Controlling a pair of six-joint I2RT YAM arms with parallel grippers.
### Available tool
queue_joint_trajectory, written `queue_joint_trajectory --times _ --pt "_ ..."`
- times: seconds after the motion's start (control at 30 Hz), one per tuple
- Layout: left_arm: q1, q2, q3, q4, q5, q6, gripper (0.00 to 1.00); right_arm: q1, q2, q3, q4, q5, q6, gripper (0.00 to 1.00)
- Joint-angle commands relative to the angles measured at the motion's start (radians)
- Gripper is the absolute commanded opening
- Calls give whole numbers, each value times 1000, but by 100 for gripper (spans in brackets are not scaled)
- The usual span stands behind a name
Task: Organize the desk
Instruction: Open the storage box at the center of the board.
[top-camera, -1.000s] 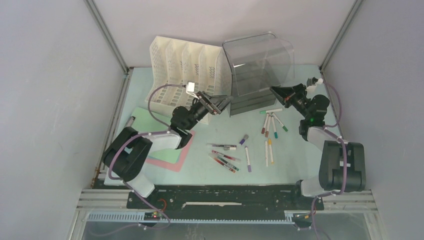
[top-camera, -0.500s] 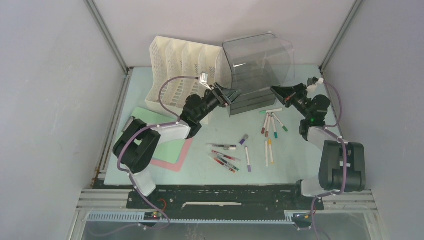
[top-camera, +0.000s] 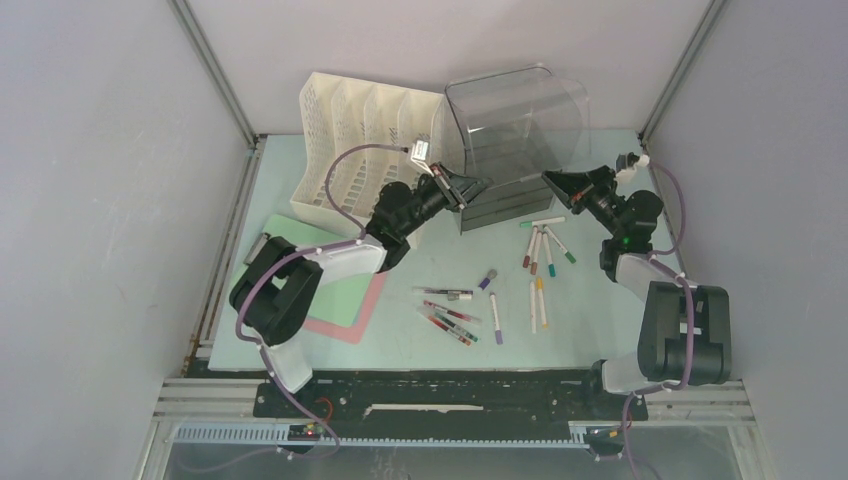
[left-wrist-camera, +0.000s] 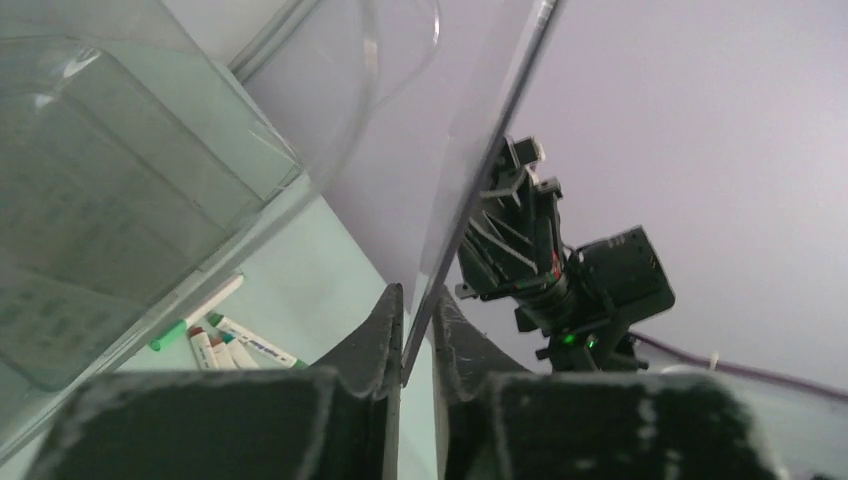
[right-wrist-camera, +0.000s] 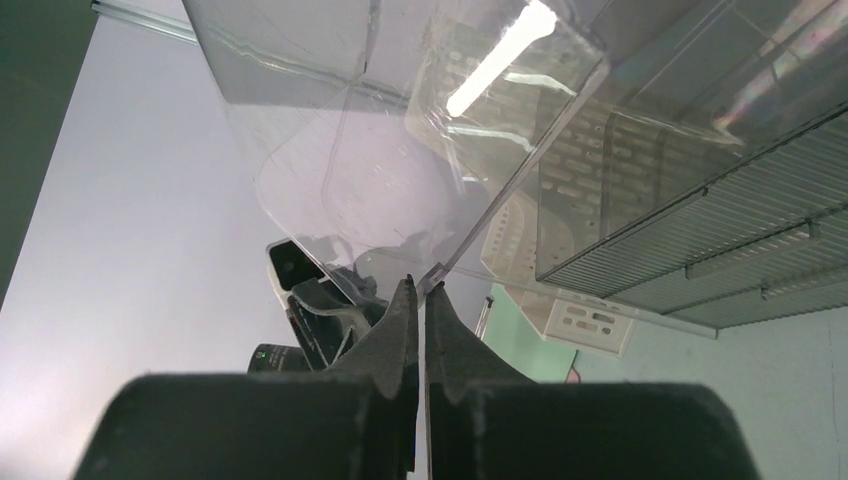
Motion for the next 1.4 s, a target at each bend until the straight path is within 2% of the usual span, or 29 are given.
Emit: queue_joint_trajectory --times 0.0,0.03,0.1,0.27,0.33,0.4,0.53,0.67,0.77,0.93,1.0,1.1,1.17,1.23,1.27,1.37 --pt "-5 -16 48 12 35 54 5 -7 -46 10 100 0 -29 0" --pt "-5 -23 52 2 34 62 1 -8 -49 10 111 -6 -35 0" --pt "-4 -37 62 -37 27 74 0 -12 -57 11 133 -23 -61 4" --pt "27 -54 108 -112 56 43 0 -29 -68 39 193 -115 -117 51" --pt "43 -56 124 -116 76 16 0 -34 -70 40 225 -147 -122 62" --pt "54 -60 143 -134 94 7 0 -35 -76 40 240 -188 -135 67" --pt "69 -76 160 -158 91 -14 0 -34 -109 40 255 -286 -175 68" --pt "76 -101 212 -237 101 -17 0 -17 -184 40 138 -363 -322 68" --pt "85 -111 256 -301 112 -17 0 12 -265 41 -73 -396 -541 68" --pt "96 -104 316 -407 180 19 0 99 -394 73 -514 -425 -1078 74" --pt "102 -101 314 -426 206 22 0 121 -423 86 -631 -444 -1236 77" --pt "114 -94 293 -387 220 2 0 121 -426 100 -708 -496 -1377 79" --pt "123 -84 302 -370 246 -18 0 121 -419 129 -845 -523 -1547 81" --pt "136 -80 301 -346 273 -39 0 121 -416 162 -1073 -539 -1766 82" --pt "140 -82 294 -340 289 -44 0 122 -417 174 -1178 -540 -1944 83" --pt "150 -107 258 -326 297 -34 0 121 -424 191 -1417 -523 -2287 87"
